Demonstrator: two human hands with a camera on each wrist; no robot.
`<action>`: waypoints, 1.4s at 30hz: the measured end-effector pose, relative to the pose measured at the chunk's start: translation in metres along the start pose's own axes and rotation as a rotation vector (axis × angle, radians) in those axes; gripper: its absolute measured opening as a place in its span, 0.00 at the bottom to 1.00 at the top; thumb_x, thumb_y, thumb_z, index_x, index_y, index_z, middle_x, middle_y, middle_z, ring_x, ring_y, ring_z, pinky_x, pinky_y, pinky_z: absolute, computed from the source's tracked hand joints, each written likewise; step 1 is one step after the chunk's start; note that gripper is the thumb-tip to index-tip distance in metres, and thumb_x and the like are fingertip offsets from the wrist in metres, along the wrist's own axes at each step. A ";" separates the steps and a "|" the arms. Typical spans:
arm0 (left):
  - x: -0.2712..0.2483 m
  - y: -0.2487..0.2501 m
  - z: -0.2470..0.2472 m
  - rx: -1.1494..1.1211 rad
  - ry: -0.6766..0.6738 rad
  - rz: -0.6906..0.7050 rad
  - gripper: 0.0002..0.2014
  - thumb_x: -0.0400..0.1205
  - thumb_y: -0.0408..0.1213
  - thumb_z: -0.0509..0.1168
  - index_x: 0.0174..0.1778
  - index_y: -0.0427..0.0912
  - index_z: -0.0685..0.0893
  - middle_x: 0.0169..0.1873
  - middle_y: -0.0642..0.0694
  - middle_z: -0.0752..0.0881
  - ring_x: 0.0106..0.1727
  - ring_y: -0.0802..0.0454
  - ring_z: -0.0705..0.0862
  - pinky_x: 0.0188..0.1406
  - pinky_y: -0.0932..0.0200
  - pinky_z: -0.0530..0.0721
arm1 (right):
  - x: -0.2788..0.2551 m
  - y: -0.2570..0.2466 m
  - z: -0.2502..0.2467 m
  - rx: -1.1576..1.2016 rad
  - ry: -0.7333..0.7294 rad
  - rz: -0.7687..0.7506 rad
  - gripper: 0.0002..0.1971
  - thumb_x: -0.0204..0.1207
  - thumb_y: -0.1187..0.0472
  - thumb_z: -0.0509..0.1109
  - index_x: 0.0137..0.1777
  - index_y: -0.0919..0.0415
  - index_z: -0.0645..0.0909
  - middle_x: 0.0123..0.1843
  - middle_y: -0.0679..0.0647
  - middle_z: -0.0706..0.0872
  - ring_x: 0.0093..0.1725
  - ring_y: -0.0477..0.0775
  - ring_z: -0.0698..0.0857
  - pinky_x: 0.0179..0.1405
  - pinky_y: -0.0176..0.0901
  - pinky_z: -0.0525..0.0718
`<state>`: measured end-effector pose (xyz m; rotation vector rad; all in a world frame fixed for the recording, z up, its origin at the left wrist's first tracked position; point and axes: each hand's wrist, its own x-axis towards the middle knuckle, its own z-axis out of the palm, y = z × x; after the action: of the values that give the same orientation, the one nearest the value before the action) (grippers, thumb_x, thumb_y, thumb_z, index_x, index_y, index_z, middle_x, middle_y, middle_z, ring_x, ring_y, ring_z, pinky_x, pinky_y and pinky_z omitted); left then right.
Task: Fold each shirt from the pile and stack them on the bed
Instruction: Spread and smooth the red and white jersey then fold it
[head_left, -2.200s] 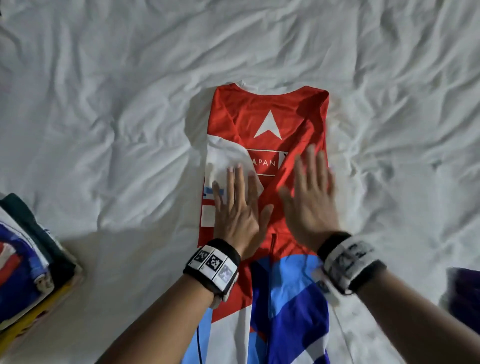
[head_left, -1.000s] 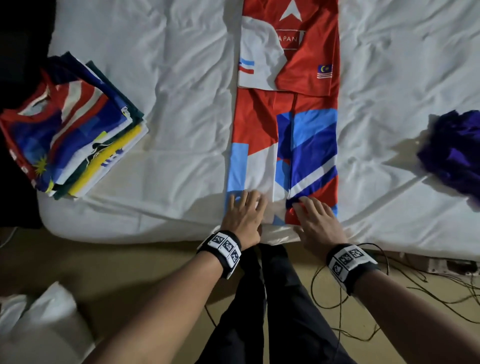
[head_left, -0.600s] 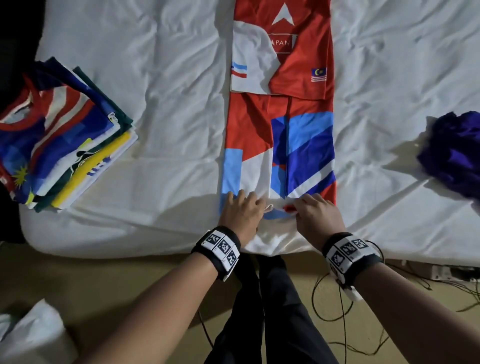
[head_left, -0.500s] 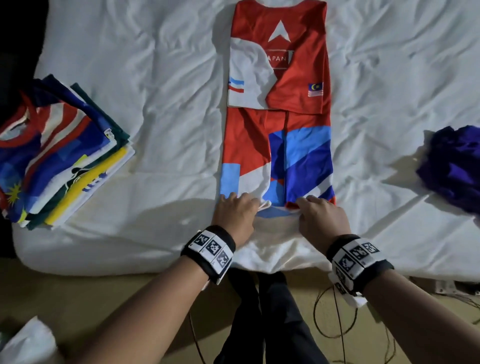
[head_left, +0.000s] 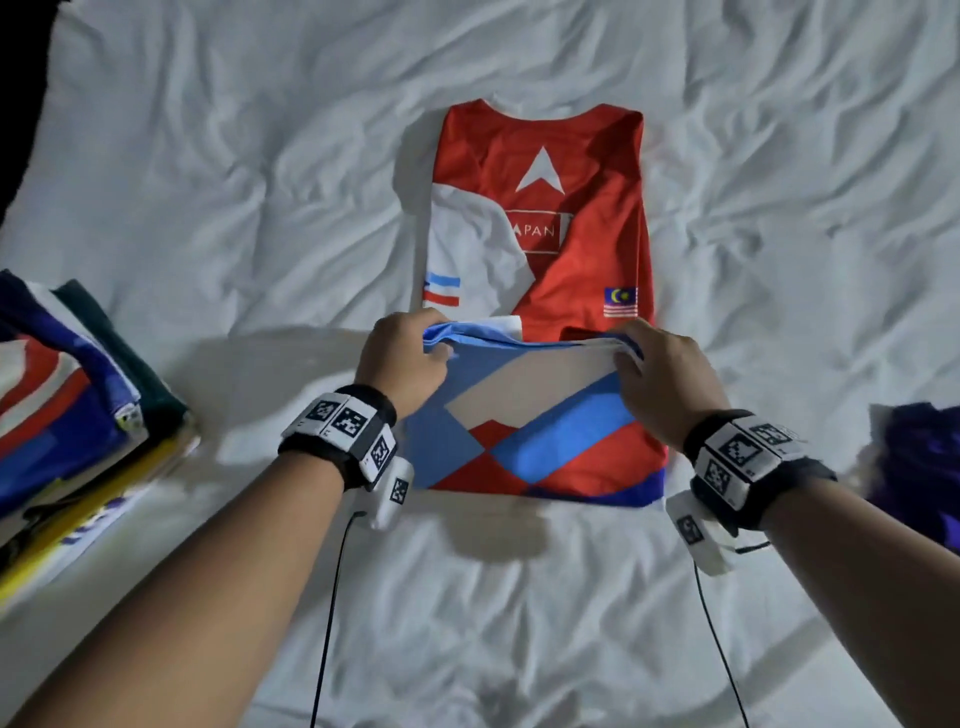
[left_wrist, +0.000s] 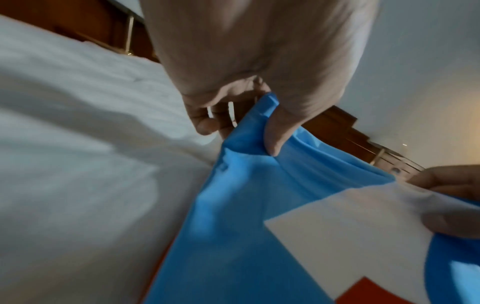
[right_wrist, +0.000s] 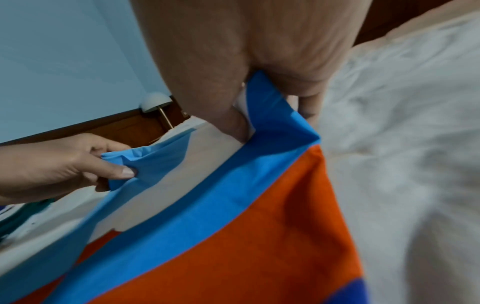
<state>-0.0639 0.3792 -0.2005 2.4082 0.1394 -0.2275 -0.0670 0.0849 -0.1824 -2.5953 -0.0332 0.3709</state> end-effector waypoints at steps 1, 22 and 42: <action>0.008 -0.004 0.004 -0.049 0.026 -0.028 0.08 0.75 0.28 0.72 0.46 0.44 0.90 0.35 0.46 0.89 0.38 0.43 0.83 0.38 0.55 0.80 | 0.009 0.005 0.001 0.069 0.014 -0.019 0.18 0.78 0.67 0.65 0.64 0.52 0.84 0.56 0.58 0.90 0.55 0.65 0.86 0.51 0.51 0.84; 0.052 -0.033 0.035 -0.085 0.196 -0.272 0.22 0.77 0.51 0.77 0.28 0.48 0.72 0.21 0.52 0.77 0.25 0.53 0.72 0.29 0.53 0.73 | 0.077 0.027 0.024 0.486 0.257 0.216 0.10 0.81 0.64 0.74 0.57 0.48 0.85 0.46 0.34 0.85 0.45 0.26 0.81 0.41 0.17 0.73; 0.002 -0.052 0.064 0.639 -0.005 0.024 0.36 0.89 0.64 0.45 0.92 0.55 0.43 0.91 0.42 0.41 0.91 0.40 0.40 0.86 0.27 0.43 | 0.036 0.039 0.073 -0.360 -0.113 -0.002 0.34 0.89 0.37 0.47 0.90 0.42 0.39 0.92 0.49 0.34 0.89 0.50 0.34 0.87 0.61 0.32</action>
<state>-0.0781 0.3754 -0.2819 3.0407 0.0364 -0.3014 -0.0541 0.0895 -0.2714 -2.9243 -0.1553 0.5555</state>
